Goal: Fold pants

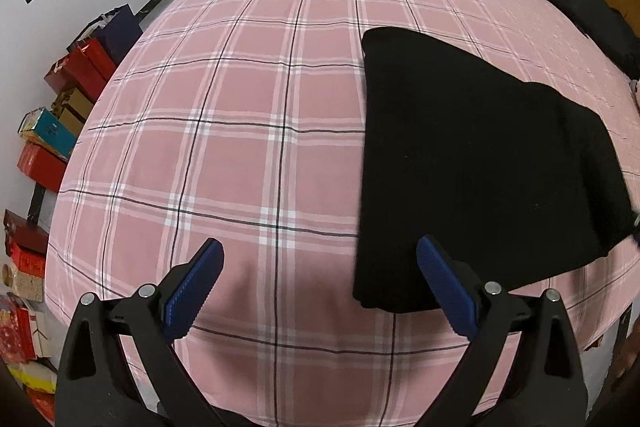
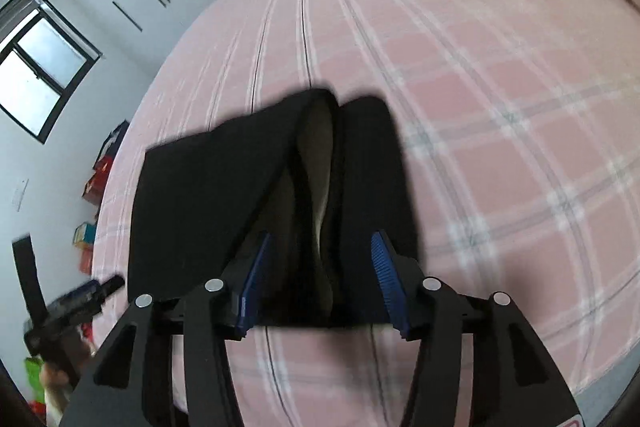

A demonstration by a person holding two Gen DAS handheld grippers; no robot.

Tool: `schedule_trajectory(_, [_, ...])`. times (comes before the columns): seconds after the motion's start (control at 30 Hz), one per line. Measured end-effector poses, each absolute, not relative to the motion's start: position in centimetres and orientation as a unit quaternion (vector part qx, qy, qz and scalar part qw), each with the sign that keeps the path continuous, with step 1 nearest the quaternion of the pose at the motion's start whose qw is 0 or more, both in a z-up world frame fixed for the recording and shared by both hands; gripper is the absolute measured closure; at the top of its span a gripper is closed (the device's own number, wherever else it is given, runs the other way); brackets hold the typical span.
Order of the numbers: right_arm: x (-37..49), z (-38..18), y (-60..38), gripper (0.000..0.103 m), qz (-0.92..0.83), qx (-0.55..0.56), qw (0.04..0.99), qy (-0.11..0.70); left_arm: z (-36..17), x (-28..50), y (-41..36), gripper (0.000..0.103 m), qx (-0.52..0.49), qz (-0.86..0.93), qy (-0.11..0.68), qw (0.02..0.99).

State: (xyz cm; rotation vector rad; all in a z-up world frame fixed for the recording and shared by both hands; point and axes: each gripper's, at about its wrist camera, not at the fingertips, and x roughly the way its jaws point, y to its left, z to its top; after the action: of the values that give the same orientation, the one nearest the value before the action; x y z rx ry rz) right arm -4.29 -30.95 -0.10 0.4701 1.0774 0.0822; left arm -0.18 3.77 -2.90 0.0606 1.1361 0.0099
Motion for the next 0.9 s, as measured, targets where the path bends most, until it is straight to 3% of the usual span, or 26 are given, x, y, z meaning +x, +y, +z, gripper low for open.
schedule_trajectory(0.13, [-3.5,-1.3,-29.9,0.051,0.048,0.253,0.823,0.506,-2.6,-0.4,3.5,0.008,0.027,0.005,0.539,0.842])
schedule_trajectory(0.2, [-2.8,-1.4,-29.6,0.089,0.046,0.231,0.829,0.508,-2.6,-0.4,3.2,0.008,0.033,0.006,0.539,0.841])
schedule_trajectory(0.33, [-2.9,0.5,-30.1,0.091,0.035,0.208,0.851,0.482,-2.2,-0.6,3.2,0.008,0.039,0.006,0.533,0.845])
schedule_trajectory(0.4, [-3.3,0.2,-31.6,0.085,-0.022,0.182,0.859,0.478,-2.2,-0.6,3.3,0.008,0.040,0.005,0.532,0.846])
schedule_trajectory(0.5, [-3.7,-0.3,-34.2,0.083,-0.023,0.246,0.841,0.481,-2.6,-0.5,3.4,0.008,0.038,0.008,0.537,0.843])
schedule_trajectory(0.53, [-3.7,0.2,-34.4,0.079,0.002,0.274,0.839,0.471,-2.7,-0.6,3.4,0.008,0.037,0.007,0.537,0.843])
schedule_trajectory(0.57, [-3.4,0.6,-34.4,0.058,0.016,0.285,0.838,0.465,-2.8,-0.6,3.3,0.008,0.038,0.006,0.537,0.843])
schedule_trajectory(0.63, [-2.0,1.9,-33.7,0.041,0.042,0.280,0.848,0.449,-2.9,-0.7,3.0,0.008,0.040,0.004,0.536,0.843])
schedule_trajectory(0.7, [0.3,2.6,-32.4,0.041,0.058,0.236,0.862,0.446,-2.9,-0.7,2.5,0.008,0.037,-0.001,0.537,0.842])
schedule_trajectory(0.73, [1.3,2.6,-32.1,0.046,0.048,0.206,0.868,0.450,-2.9,-0.8,2.3,0.008,0.037,-0.003,0.539,0.842])
schedule_trajectory(0.77, [2.3,2.2,-32.2,0.058,0.035,0.177,0.872,0.454,-2.8,-0.8,2.0,0.008,0.038,-0.006,0.540,0.841])
schedule_trajectory(0.83, [3.3,1.6,-31.8,0.072,0.008,0.121,0.878,0.463,-2.5,-1.1,1.6,0.008,0.043,-0.013,0.536,0.843])
schedule_trajectory(0.9, [3.1,0.9,-31.8,0.072,0.019,0.108,0.874,0.474,-2.1,-1.4,1.4,0.008,0.043,-0.023,0.531,0.846])
